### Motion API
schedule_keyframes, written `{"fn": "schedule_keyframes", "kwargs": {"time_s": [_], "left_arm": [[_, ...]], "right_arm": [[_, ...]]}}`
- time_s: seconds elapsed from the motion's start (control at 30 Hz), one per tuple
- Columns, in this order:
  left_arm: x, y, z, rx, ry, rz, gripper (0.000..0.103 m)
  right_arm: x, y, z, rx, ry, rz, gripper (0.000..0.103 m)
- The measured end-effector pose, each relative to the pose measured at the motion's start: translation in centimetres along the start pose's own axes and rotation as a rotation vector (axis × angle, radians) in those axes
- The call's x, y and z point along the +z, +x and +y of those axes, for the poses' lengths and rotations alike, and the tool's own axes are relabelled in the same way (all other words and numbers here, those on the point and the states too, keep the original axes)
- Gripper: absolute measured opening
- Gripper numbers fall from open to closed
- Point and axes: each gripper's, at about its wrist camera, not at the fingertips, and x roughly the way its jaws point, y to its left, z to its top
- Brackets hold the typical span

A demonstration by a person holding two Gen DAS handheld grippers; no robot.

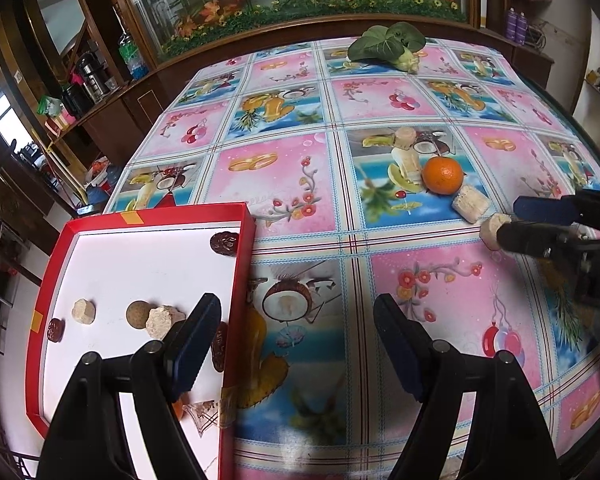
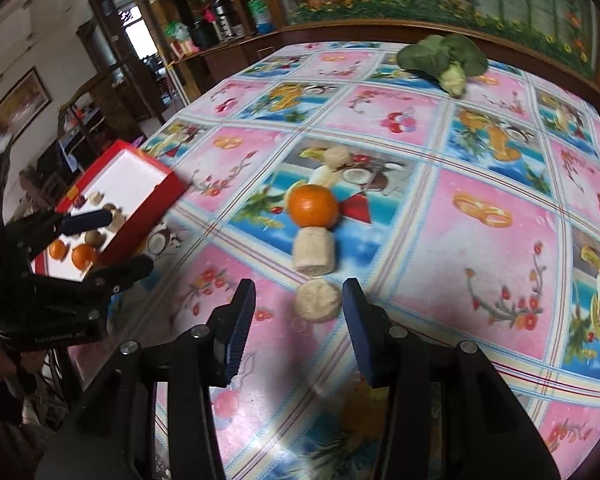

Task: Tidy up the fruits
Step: 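Grasp a beige cake piece beside the orange with the right tool while the left moves back, then grasp a ridged beige cake cylinder with the left tool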

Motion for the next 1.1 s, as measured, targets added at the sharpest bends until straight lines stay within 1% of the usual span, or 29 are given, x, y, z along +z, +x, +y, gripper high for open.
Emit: {"fn": "schedule_keyframes", "kwargs": {"time_s": [0.07, 0.17, 0.3, 0.37, 0.47, 0.53, 0.6, 0.7, 0.73, 0.8, 0.83, 0.93, 1.0, 1.03, 1.1], "left_arm": [[0.0, 0.1, -0.1, -0.003, -0.002, 0.005, 0.079], [-0.1, 0.3, -0.4, -0.013, 0.005, 0.009, 0.079], [-0.1, 0.2, -0.6, -0.024, 0.011, 0.007, 0.079], [-0.1, 0.2, -0.5, -0.026, 0.007, 0.006, 0.079], [0.1, 0.2, -0.4, -0.030, 0.005, 0.008, 0.079], [0.2, 0.2, -0.5, -0.037, 0.004, 0.009, 0.079], [0.4, 0.2, -0.7, -0.043, 0.007, 0.009, 0.079], [0.8, 0.0, -1.3, -0.060, 0.022, 0.011, 0.079], [1.0, 0.0, -1.6, -0.069, 0.029, 0.011, 0.079], [1.5, -0.1, -2.3, -0.095, 0.042, 0.011, 0.079], [1.8, -0.2, -2.7, -0.110, 0.048, 0.010, 0.079], [2.7, 0.3, -4.3, -0.159, 0.074, 0.010, 0.079], [3.2, 1.0, -5.3, -0.187, 0.085, 0.018, 0.079], [3.5, 1.3, -5.7, -0.201, 0.085, 0.022, 0.079], [4.0, 2.0, -6.5, -0.230, 0.072, 0.032, 0.079]], "right_arm": [[-0.2, 0.4, 0.4, -0.021, -0.012, 0.001, 0.047], [-0.2, 0.7, 0.2, -0.026, 0.004, -0.010, 0.047], [-0.2, 1.1, 0.0, -0.070, -0.003, -0.004, 0.047], [-0.3, 1.4, 0.2, -0.083, -0.017, 0.003, 0.047], [-0.5, 2.0, 0.7, -0.125, -0.050, 0.013, 0.047], [-0.6, 2.1, 1.1, -0.144, -0.075, 0.004, 0.039], [-0.7, 2.2, 1.3, -0.188, -0.099, -0.001, 0.030], [-0.7, 2.0, 1.0, -0.200, -0.091, -0.001, 0.029], [-0.6, 2.0, 0.8, -0.236, -0.088, -0.004, 0.029], [-0.4, 1.8, -0.2, -0.350, -0.059, -0.012, 0.029], [-0.2, 1.7, -1.1, -0.380, -0.015, -0.012, 0.029], [0.0, 0.6, -4.6, -0.393, 0.174, -0.017, 0.029], [0.0, -0.3, -6.0, -0.447, 0.231, -0.048, 0.029], [0.0, -0.5, -6.1, -0.451, 0.240, -0.057, 0.029], [0.2, -0.9, -6.5, -0.425, 0.270, -0.069, 0.029]]}}
